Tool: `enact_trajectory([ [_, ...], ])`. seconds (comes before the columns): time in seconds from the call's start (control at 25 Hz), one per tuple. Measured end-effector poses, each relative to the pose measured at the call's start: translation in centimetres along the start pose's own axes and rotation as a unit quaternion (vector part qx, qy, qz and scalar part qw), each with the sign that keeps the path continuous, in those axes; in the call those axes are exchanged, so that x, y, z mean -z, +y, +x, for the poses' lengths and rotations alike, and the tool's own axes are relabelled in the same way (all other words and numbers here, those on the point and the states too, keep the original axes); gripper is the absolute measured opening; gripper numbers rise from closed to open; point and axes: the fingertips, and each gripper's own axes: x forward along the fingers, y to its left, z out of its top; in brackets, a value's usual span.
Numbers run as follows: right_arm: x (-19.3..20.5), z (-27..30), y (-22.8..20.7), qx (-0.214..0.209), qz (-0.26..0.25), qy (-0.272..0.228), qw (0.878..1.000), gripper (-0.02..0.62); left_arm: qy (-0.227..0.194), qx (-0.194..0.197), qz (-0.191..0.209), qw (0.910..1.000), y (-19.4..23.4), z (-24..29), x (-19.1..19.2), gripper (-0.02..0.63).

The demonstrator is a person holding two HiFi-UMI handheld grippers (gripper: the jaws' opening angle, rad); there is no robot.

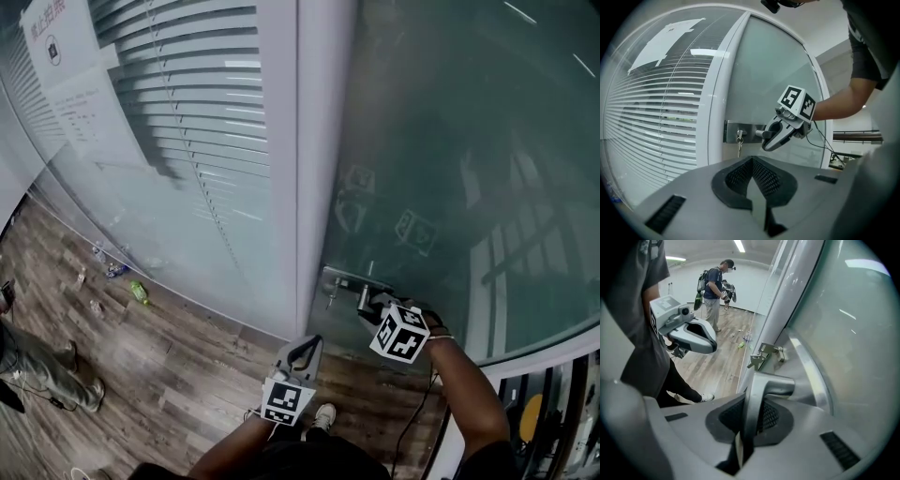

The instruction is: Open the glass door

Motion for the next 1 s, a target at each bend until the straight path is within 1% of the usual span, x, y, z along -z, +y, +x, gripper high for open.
enact_trajectory([
  [0.04, -0.1, 0.0, -0.1, -0.002, 0.003, -0.004, 1.0, 0.028, 0.001, -0.001, -0.001, 1.0, 0.1, 0.0, 0.1, -0.002],
  [0.08, -0.1, 0.0, -0.1, -0.003, 0.004, -0.006, 1.0, 0.025, 0.002, -0.002, -0.002, 1.0, 0.2, 0.0, 0.3, -0.002],
  [0.28, -0.2, 0.0, -0.1, -0.009, 0.006, -0.012, 1.0, 0.02, 0.006, 0.005, -0.001, 1.0, -0.5, 0.1, 0.6, -0.002],
  [0.44, -0.5, 0.1, 0.0, -0.014, 0.015, -0.03, 0.999, 0.018, 0.008, 0.012, 0.0, 0.9999, -1.2, -0.1, 0.7, -0.002],
  [0.6, -0.8, 0.2, 0.1, -0.02, 0.038, -0.077, 0.996, 0.017, 0.013, 0.014, 0.002, 0.9998, -1.6, -0.2, 0.8, -0.002],
  [0.72, -1.2, 0.0, 0.1, -0.022, 0.05, -0.125, 0.991, 0.017, 0.018, 0.013, 0.002, 0.9998, -1.9, -0.2, 0.9, -0.002],
  [0.8, -1.7, 0.2, 0.0, -0.016, 0.053, -0.164, 0.985, 0.017, 0.022, 0.012, 0.004, 0.9997, -1.6, -0.2, 0.8, -0.002],
  [0.92, -1.9, 0.4, -0.1, -0.008, 0.072, -0.202, 0.977, 0.017, 0.022, 0.012, 0.004, 0.9997, -1.3, 0.1, 0.6, -0.002],
  [1.0, -2.3, 0.5, -0.1, -0.004, 0.086, -0.237, 0.968, 0.017, 0.023, 0.009, -0.002, 0.9997, -1.0, 0.3, 0.6, -0.002],
])
